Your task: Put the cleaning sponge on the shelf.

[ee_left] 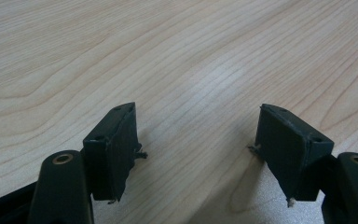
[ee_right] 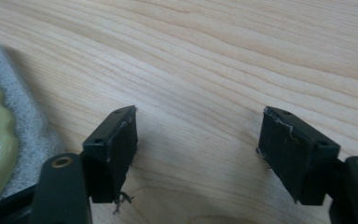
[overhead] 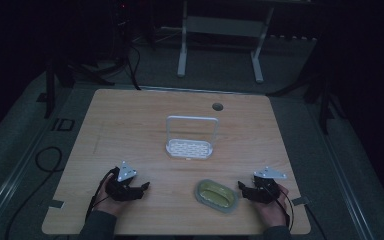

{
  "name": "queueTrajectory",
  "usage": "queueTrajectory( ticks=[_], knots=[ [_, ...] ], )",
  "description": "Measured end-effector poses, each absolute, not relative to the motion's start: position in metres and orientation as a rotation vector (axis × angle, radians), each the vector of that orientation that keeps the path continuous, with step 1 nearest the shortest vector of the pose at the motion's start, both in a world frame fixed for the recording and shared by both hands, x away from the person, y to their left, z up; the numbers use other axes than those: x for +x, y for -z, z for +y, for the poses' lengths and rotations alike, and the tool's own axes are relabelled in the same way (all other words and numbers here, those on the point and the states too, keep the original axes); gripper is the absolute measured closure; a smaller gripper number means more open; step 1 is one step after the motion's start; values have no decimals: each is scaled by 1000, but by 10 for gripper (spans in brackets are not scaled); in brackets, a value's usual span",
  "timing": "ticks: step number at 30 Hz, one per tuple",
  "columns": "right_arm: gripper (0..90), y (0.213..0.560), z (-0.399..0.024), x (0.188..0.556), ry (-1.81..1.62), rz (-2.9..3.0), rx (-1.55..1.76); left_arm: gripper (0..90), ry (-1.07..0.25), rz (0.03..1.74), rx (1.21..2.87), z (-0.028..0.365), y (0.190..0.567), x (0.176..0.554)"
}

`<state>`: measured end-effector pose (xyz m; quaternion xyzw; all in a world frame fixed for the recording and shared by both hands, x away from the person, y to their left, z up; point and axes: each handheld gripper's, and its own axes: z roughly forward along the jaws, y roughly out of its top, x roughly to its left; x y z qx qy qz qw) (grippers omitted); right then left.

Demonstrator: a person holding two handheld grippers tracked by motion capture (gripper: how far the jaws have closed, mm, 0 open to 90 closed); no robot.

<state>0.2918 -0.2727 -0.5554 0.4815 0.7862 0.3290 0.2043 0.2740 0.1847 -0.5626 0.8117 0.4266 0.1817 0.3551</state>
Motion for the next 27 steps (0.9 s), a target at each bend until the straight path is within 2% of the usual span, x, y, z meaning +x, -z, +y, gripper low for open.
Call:
queueTrajectory(
  ticks=[5,9,27],
  knots=[
    [380,548,-277,290,-926,2195,1367,295,-471,1105,2097,184,563,275],
    [382,537,-275,284,-892,2198,1334,295,-471,1106,2097,184,563,275],
    [505,489,-251,274,-820,2357,1101,295,-472,1109,2095,184,563,274]
  ],
)
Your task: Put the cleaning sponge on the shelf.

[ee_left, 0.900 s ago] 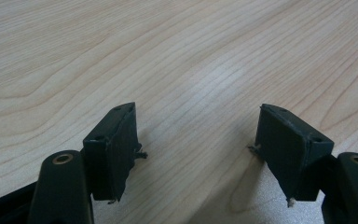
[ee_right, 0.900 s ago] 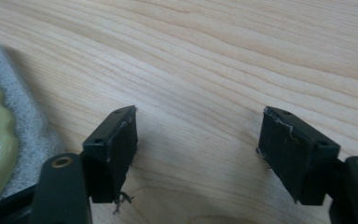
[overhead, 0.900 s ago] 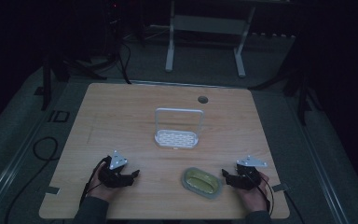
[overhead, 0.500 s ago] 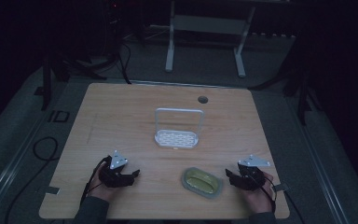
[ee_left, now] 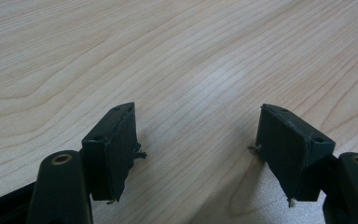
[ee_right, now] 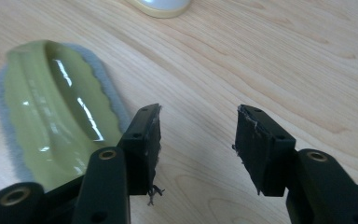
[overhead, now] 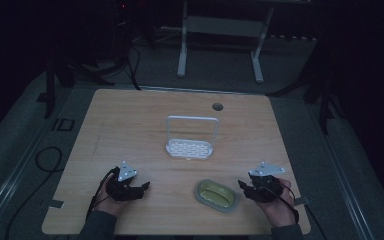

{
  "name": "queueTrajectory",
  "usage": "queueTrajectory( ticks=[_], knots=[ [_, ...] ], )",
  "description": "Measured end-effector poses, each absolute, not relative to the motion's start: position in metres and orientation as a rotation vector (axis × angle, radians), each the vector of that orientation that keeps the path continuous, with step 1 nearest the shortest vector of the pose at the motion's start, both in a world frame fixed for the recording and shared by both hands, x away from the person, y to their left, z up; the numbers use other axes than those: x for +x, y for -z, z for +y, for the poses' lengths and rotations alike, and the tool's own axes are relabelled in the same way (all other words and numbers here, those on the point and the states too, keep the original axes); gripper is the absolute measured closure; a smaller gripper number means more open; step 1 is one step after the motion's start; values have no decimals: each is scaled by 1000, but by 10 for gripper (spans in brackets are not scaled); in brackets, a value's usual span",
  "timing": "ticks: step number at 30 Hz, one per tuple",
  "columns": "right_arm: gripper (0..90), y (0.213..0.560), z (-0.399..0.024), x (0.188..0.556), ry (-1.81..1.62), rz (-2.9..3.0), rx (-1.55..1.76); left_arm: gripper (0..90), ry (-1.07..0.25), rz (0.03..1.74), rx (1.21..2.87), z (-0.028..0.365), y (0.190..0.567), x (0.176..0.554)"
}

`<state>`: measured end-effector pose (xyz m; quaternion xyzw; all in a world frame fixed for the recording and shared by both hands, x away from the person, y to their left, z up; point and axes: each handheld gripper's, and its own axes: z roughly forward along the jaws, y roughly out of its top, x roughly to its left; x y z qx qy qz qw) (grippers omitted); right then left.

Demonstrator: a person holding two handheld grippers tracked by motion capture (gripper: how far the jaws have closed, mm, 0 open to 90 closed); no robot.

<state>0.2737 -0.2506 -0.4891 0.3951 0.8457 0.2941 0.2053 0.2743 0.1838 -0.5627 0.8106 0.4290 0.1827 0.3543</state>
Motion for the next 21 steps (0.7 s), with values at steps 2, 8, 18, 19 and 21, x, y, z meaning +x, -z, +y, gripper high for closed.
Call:
queueTrajectory(
  ticks=[2,8,18,19,21],
  knots=[
    [557,483,-246,274,-800,2394,1073,295,-472,1109,2096,184,563,274],
    [581,471,-239,276,-764,2436,1039,295,-473,1110,2095,184,563,274],
    [574,457,-229,281,-735,2498,996,295,-473,1111,2095,184,563,274],
    [575,456,-228,282,-734,2503,990,295,-473,1111,2094,184,563,274],
    [577,454,-226,283,-727,2514,976,295,-473,1111,2094,184,563,274]
  ],
)
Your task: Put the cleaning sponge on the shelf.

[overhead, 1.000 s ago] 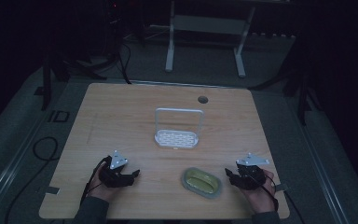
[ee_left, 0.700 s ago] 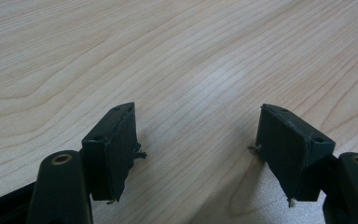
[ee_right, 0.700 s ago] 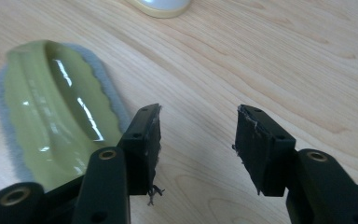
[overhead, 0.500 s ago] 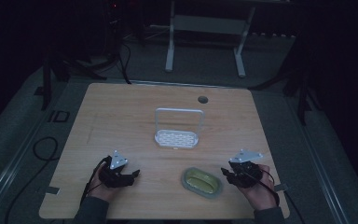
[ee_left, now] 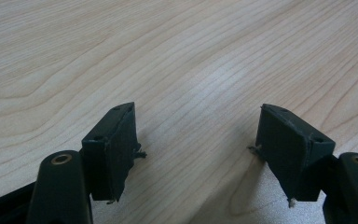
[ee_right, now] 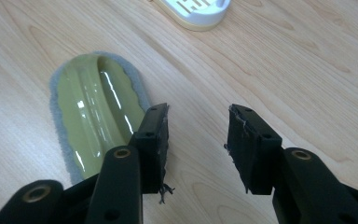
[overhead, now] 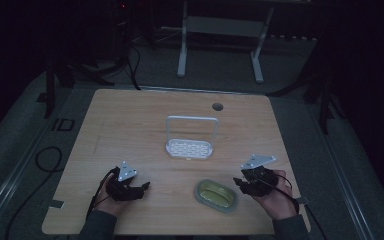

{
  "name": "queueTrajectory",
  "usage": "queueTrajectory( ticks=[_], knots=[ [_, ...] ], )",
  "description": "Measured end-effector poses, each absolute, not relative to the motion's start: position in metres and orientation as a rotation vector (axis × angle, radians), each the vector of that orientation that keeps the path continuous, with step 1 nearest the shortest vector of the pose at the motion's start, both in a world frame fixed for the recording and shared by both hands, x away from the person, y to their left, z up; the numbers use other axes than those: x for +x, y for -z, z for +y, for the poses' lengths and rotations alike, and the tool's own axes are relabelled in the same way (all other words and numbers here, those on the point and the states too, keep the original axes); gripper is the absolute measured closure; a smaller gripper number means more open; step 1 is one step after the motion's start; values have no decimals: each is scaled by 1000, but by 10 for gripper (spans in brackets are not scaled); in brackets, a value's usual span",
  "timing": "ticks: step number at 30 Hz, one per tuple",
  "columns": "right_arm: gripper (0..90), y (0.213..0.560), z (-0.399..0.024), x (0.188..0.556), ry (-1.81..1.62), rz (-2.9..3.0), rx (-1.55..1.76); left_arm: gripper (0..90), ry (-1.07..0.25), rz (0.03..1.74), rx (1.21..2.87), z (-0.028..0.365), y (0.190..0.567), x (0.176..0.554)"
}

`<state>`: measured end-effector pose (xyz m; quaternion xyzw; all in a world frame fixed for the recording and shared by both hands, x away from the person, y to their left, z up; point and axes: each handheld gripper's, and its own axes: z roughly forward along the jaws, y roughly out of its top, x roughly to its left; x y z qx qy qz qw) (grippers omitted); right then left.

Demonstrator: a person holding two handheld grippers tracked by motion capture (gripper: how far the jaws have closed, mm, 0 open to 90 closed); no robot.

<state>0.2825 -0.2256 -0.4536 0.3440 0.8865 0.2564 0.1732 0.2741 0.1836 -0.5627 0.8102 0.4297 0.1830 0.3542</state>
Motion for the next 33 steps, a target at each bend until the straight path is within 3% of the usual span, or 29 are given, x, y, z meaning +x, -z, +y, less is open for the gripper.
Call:
queueTrajectory(
  ticks=[33],
  knots=[
    [616,448,-176,287,-548,2725,743,295,-471,1111,2095,184,563,274]
  ],
)
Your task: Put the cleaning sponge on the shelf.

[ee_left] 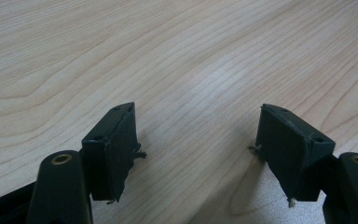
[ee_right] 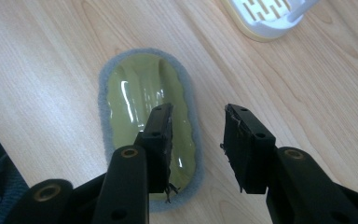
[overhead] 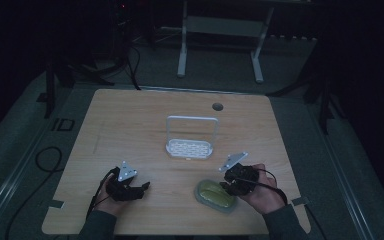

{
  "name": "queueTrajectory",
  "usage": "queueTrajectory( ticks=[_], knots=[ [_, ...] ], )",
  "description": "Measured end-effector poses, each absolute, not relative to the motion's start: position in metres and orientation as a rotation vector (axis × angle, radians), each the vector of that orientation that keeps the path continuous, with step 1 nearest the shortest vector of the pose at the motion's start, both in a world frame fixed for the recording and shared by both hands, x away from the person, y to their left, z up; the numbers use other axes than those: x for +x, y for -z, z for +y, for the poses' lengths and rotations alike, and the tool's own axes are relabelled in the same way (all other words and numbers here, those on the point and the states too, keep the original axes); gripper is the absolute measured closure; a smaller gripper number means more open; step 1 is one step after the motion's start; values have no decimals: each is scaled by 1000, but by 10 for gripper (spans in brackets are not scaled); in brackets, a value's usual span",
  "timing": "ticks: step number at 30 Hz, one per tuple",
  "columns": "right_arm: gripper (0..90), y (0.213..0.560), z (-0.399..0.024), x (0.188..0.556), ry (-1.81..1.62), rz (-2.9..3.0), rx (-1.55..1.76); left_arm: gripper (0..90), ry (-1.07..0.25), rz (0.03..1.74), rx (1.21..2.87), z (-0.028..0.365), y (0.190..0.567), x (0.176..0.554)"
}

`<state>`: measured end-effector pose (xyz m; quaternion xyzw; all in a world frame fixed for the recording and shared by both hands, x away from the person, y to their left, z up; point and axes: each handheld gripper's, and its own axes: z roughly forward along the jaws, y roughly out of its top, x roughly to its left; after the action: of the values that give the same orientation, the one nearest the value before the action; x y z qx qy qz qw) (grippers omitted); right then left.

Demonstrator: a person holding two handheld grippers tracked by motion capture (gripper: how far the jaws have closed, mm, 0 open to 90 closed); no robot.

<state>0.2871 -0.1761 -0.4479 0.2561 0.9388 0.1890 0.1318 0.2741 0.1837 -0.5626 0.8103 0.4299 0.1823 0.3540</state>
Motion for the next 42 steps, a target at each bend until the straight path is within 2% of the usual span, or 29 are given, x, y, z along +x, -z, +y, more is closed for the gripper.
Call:
queueTrajectory(
  ticks=[30,42],
  knots=[
    [597,452,-147,297,-307,2929,594,295,-473,1113,2090,183,563,274],
    [630,455,-138,307,-203,3002,555,295,-472,1113,2091,183,563,274]
  ],
)
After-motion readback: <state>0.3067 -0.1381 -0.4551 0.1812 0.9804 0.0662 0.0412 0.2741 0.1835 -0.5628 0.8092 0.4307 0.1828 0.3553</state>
